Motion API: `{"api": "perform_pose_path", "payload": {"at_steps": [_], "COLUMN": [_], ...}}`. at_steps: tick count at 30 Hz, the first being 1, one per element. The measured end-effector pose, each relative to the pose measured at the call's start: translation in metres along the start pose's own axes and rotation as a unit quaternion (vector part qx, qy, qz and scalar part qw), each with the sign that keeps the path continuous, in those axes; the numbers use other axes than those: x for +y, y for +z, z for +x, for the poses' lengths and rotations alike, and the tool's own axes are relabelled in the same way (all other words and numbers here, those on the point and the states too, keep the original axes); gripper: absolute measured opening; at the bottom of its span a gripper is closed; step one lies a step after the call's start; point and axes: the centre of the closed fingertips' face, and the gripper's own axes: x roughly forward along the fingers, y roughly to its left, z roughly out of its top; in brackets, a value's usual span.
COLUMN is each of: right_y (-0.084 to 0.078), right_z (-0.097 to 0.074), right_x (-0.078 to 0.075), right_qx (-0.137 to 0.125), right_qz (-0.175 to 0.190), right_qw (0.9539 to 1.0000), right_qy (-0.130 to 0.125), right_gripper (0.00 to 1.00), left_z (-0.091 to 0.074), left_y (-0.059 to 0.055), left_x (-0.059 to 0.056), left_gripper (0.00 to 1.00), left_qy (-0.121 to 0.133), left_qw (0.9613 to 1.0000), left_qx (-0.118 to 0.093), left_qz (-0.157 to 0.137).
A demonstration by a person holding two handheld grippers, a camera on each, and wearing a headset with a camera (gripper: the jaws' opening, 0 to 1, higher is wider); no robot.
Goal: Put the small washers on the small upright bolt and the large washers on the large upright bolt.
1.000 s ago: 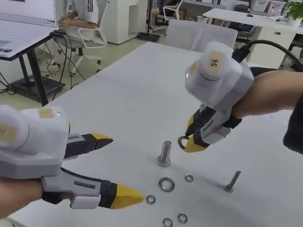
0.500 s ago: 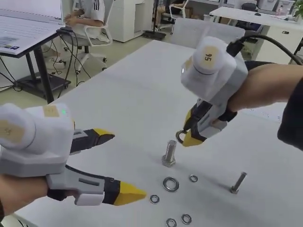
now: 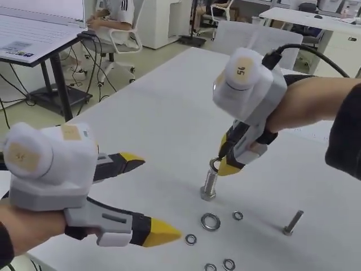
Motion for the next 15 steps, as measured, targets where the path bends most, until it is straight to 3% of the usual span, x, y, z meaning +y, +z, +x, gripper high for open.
{"api": "perform_pose_path", "payload": {"at_steps": [15], "right_y": [0.002], "right_z": [0.016], "right_x": [-0.001], "right_qx": [0.008], "right_qz": [0.001], "right_qw": [0.9997], "right_qy": [0.021], "right_gripper": [0.24], "left_z": [0.001], "left_y": [-0.002], "left_x": [-0.002], "left_gripper": [0.87], "left_qy": [-0.003], "left_qw": [1.0000], "left_qx": [0.004], "left_qz": [-0.002]}}
